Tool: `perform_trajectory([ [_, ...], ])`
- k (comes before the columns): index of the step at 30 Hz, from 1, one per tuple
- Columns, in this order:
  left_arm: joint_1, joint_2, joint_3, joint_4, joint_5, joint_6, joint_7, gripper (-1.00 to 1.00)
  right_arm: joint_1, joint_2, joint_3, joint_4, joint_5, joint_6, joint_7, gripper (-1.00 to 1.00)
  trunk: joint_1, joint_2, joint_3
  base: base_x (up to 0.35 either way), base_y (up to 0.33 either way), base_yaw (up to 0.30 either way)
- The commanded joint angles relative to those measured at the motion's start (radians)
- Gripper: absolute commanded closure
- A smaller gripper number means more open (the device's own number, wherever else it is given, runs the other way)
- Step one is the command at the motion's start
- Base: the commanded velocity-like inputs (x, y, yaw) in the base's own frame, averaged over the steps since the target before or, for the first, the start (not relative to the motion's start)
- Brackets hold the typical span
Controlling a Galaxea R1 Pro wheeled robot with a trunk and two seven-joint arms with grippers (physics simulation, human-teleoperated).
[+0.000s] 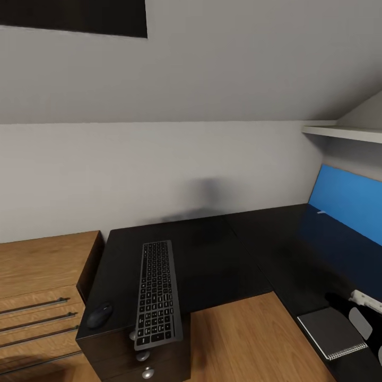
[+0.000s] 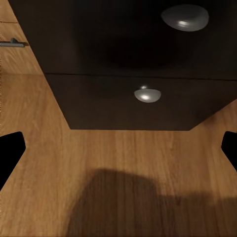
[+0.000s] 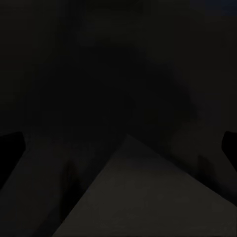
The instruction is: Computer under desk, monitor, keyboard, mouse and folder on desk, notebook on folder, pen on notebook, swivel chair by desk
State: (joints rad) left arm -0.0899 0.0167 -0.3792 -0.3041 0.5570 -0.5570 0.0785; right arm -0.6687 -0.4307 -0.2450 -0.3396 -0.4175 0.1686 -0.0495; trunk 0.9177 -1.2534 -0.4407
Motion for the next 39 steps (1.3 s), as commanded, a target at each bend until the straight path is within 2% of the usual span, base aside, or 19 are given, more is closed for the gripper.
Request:
perform_trajectory([
  [1, -0.001, 0.001, -0.008, -0.001, 0.002, -0.003, 0.008, -1.0, 0.0, 0.0, 0.0, -0.002, -0.01, 0.005, -0.003, -1.0, 0.0, -0.001, -0.001, 0.0, 0.0, 0.0],
  [22, -0.001, -0.001, -0.005, -0.005, 0.004, -0.003, 0.012, -1.0, 0.0, 0.0, 0.001, -0.001, -0.012, 0.015, -0.004, -1.0, 0.0, -0.001, -0.001, 0.0, 0.0, 0.0],
  [25, -0.001, -0.002, -0.003, -0.006, 0.004, -0.003, 0.012, -1.0, 0.0, 0.0, 0.001, -0.001, -0.011, 0.016, -0.004, -1.0, 0.011, -0.022, -0.01, 0.0, 0.0, 0.0],
  [34, -0.001, -0.002, -0.004, -0.006, 0.004, -0.003, 0.012, -1.0, 0.0, 0.0, 0.003, 0.0, -0.011, 0.016, -0.004, -1.0, 0.011, -0.022, -0.01, 0.0, 0.0, 0.0],
  [39, -0.001, -0.004, -0.004, -0.006, 0.004, -0.003, 0.012, -1.0, 0.0, 0.0, 0.004, 0.001, -0.01, 0.016, -0.005, -1.0, 0.031, -0.057, -0.026, 0.0, 0.0, 0.0],
])
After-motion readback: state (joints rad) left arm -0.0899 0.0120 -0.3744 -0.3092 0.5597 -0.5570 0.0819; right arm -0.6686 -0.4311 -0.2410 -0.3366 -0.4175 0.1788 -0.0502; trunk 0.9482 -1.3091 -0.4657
